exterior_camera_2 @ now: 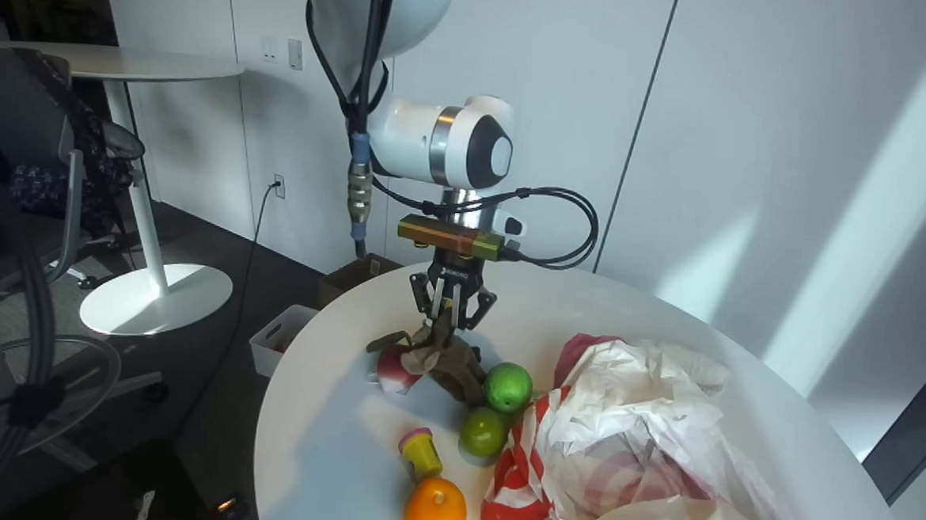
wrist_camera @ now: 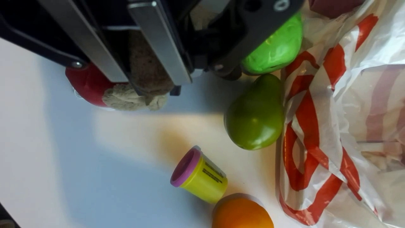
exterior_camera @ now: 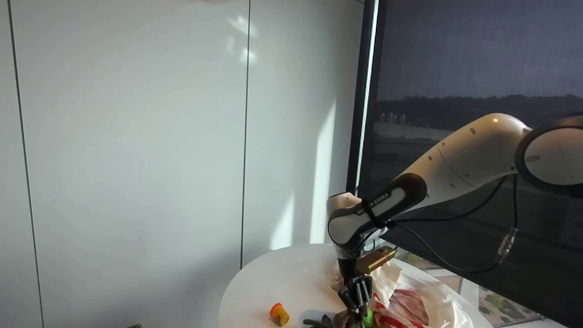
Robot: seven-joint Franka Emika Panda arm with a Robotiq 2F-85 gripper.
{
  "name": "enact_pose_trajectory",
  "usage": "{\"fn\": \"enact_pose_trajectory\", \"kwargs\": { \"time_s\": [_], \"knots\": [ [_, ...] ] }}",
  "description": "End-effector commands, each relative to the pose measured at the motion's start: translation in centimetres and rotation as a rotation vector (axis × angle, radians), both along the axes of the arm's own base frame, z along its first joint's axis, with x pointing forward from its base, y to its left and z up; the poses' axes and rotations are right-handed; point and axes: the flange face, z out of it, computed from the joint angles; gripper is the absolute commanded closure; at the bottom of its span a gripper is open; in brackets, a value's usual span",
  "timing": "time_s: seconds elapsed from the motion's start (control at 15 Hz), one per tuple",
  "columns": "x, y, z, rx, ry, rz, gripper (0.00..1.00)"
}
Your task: Put the moose to, the turnip plushie, the pear and the apple in the plastic
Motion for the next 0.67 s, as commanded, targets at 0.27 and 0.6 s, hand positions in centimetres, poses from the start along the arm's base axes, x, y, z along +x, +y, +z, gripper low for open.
{"fn": "enact_pose_trajectory", "kwargs": {
  "time_s": [0.27, 0.6],
  "knots": [
    [0.5, 0.1, 5.0, 0.013, -0.097, -0.006, 0.81],
    [0.4, -2.3, 12.6, 0.026, -0.271, -0.162, 0.81]
  ]
}}
